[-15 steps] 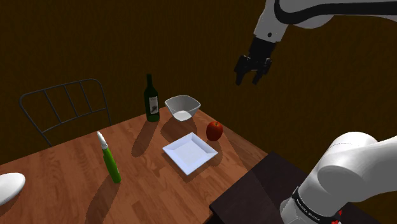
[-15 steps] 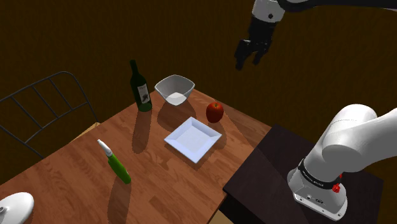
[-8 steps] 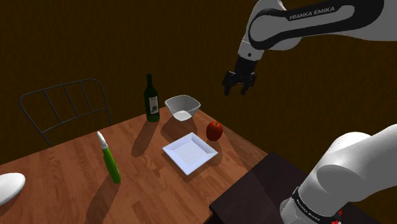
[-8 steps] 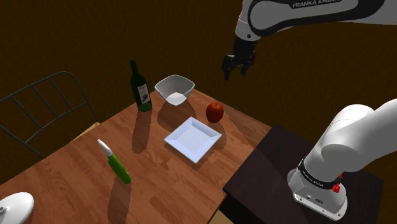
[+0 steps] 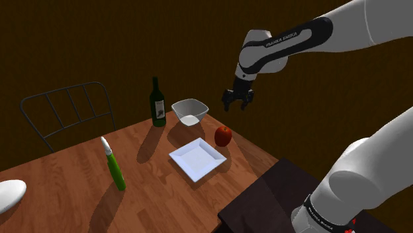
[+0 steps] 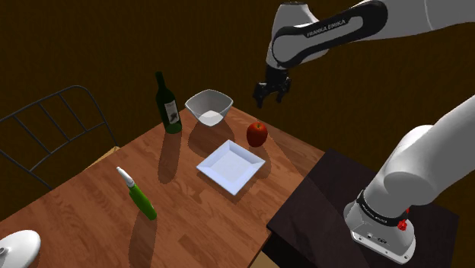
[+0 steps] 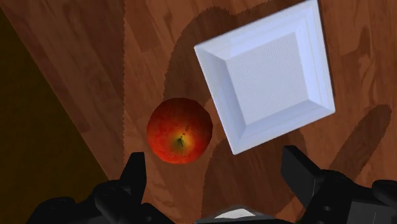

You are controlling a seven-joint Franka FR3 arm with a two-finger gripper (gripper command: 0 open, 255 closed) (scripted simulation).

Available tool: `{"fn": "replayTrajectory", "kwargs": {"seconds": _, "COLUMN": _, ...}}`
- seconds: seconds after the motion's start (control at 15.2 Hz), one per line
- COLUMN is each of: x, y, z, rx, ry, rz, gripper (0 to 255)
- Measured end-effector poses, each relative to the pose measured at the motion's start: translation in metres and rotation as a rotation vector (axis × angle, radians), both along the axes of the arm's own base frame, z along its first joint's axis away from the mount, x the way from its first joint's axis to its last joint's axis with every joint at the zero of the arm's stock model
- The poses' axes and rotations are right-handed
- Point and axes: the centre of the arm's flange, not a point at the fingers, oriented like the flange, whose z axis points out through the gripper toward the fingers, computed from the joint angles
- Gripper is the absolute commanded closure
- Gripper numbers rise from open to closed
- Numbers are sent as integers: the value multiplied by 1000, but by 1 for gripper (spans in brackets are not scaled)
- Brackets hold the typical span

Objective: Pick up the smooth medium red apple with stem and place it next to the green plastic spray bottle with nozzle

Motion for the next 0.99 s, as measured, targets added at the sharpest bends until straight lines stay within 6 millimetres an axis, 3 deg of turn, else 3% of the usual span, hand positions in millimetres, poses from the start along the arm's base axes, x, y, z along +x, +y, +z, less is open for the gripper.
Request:
{"fn": "replayTrajectory", "kwargs": {"seconds": 0.53, "x": 51, "y": -26, "z": -91, "rx": -2, "ry": 36, "rz": -58, "gripper": 0}}
{"fn": "replayTrajectory", "kwargs": {"seconds": 0.99, "x": 60, "y": -27, "z": -132, "rx": -2, "ry": 39, "rz": -65, "gripper": 0}}
